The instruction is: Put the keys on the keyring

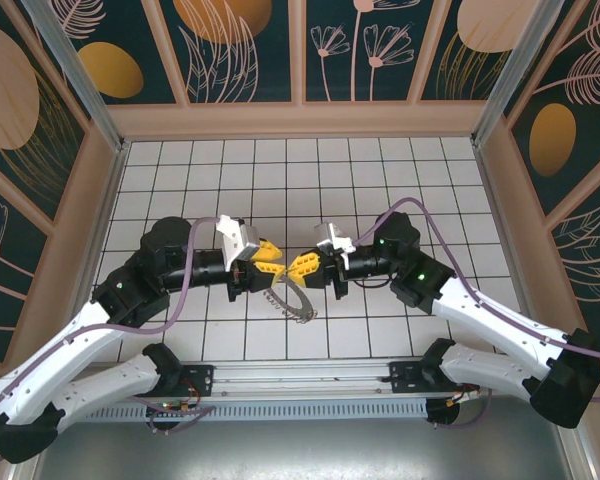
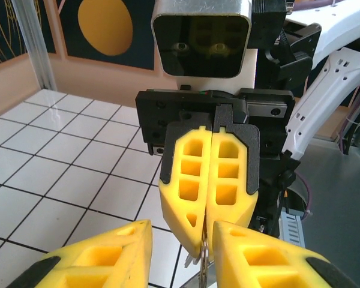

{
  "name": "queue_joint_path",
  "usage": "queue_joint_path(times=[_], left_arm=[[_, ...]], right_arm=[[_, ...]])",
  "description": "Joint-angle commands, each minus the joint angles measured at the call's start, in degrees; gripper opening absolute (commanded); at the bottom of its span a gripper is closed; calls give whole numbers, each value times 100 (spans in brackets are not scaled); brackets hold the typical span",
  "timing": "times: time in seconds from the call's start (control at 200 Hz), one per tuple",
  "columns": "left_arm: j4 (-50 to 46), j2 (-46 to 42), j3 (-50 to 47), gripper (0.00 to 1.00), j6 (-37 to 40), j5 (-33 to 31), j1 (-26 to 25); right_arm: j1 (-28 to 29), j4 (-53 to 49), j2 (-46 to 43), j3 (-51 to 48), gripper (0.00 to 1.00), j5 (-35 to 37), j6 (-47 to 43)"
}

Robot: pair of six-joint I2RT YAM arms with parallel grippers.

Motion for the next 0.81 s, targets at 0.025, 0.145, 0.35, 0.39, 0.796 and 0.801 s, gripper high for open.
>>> queue_joint_path(times=[0.025, 0.145, 0.35, 0.39, 0.796, 0.801], left_arm=[[-409, 56, 153, 31, 140, 93, -27], [-432, 129, 127, 30, 135, 226, -27], [-520, 221, 105, 23, 212, 176, -30], [-511, 247, 105, 20, 229, 196, -30], [-217, 82, -178, 0, 259, 224, -30], [-206, 75, -181, 0, 259, 219, -30]], right_arm=[[-2, 2, -37, 273, 0, 64, -194], [-2, -44, -23, 291, 0, 90, -213], [-2, -13, 2, 296, 0, 66, -195], [0, -4, 3, 294, 0, 69, -188], [-1, -88, -6, 297, 0, 219, -189], [-1, -85, -6, 294, 0, 226, -183]])
